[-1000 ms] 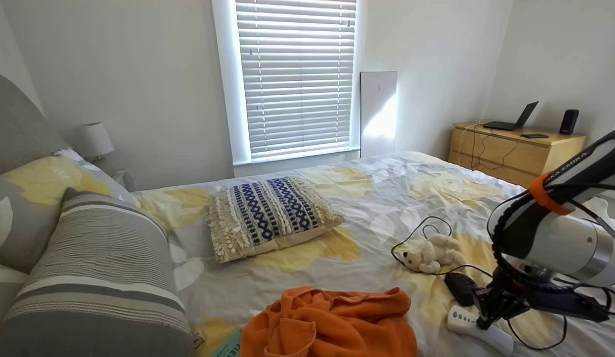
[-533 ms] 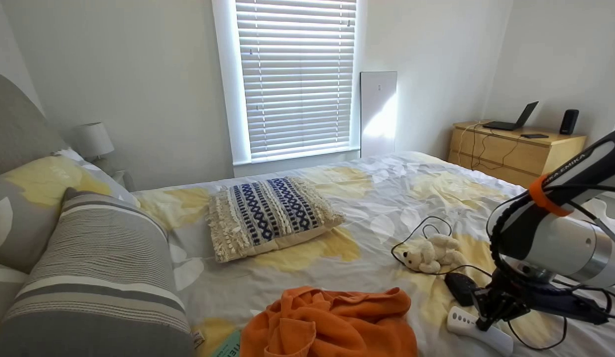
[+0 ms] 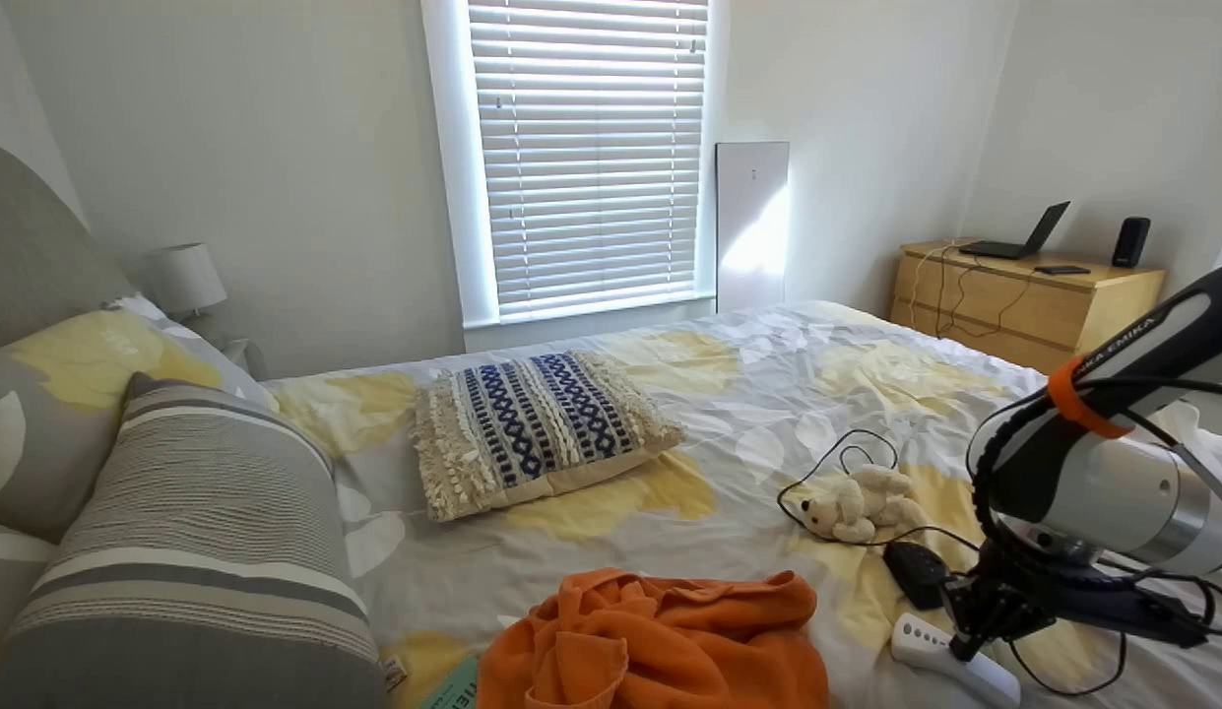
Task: Flip the switch
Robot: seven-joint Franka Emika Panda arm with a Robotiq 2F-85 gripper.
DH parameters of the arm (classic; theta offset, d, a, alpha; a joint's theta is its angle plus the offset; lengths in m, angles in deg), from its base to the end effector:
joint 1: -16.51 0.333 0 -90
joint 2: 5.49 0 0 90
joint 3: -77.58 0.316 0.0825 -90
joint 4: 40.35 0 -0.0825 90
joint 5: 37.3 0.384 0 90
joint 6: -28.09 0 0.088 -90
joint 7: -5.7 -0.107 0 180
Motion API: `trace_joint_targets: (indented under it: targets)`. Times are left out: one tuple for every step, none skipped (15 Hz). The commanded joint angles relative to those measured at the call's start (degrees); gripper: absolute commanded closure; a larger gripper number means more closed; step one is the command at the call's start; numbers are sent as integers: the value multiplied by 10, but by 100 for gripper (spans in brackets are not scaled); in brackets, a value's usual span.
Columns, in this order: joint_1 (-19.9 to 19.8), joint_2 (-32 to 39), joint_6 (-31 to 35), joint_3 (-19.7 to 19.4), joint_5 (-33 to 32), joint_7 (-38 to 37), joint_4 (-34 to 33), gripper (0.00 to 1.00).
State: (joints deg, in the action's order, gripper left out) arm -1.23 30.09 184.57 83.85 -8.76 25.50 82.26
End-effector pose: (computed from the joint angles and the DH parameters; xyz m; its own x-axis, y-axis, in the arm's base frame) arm 0.5372 -0.1242 0.1057 0.9444 -0.3286 -0.0114 -0.3207 -0.9128 -0.2530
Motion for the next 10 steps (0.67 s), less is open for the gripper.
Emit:
trace_joint_targets:
  targets:
    - [-14,14,3,13,-14,-5,-2,100]
    - [-14,3,0,16,-14,-5,3,100]
    - [-13,-5,-6,17,-13,-8,6,100]
    - [-10,-18,-13,15,-17,-13,12,100]
    - [-7,-31,-23,14,-20,-19,18,100]
    - [-5,-41,-31,14,-20,-21,23,100]
    - [-2,-50,-38,12,-21,-26,26,100]
    - [2,-58,-49,8,-23,-32,29,100]
    - [6,-64,-59,5,-25,-36,32,100]
    - [10,-70,-67,1,-26,-42,34,100]
